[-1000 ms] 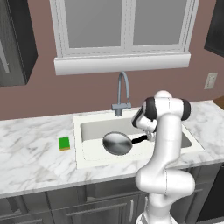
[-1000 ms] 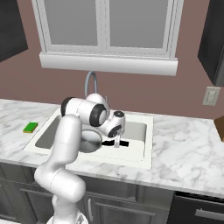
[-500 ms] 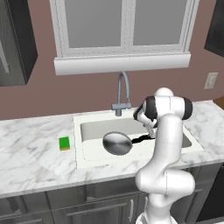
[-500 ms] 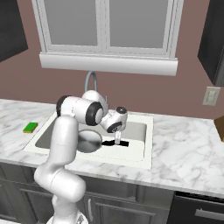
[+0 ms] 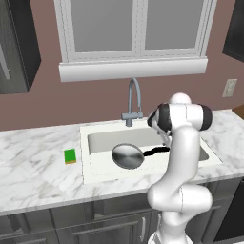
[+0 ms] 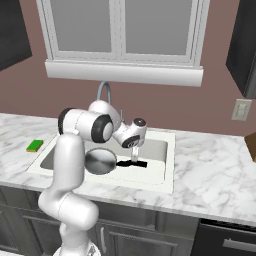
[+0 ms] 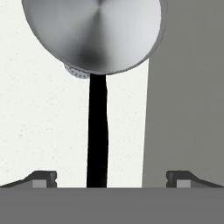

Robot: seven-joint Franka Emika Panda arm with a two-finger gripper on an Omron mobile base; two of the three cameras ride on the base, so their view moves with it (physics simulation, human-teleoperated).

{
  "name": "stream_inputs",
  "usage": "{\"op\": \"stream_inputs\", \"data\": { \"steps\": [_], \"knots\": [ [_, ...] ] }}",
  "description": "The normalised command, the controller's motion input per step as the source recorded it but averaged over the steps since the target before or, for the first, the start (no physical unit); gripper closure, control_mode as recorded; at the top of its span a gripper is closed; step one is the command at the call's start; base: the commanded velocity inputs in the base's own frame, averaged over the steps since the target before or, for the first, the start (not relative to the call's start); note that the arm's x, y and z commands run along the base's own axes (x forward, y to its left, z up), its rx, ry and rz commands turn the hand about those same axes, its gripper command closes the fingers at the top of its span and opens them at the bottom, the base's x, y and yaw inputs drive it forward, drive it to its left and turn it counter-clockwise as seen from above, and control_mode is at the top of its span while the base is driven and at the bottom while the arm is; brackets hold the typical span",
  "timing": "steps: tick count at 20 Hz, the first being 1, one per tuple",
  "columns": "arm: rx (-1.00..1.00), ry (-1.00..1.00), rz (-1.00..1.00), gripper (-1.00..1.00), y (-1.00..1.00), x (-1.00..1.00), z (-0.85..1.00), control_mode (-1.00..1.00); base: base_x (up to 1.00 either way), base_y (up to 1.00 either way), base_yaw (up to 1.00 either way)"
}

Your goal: Pick the pan and sponge and place them into the sink. Then turn on the water.

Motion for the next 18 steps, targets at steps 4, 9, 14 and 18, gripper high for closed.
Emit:
{"op": "stream_inputs", "data": {
  "steps": [4,9,14,18],
  "knots": [
    [0.0,0.0,0.0,-1.0,0.01,-0.12,0.31,-1.0,0.0,0.0,0.0],
    [0.0,0.0,0.0,-1.0,0.02,-0.12,0.29,-1.0,0.0,0.0,0.0],
    [0.0,-0.01,0.04,-1.0,0.02,-0.14,0.2,-1.0,0.0,0.0,0.0],
    [-0.01,0.0,0.11,-1.0,0.0,-0.27,0.14,-1.0,0.0,0.0,0.0]
  ]
}}
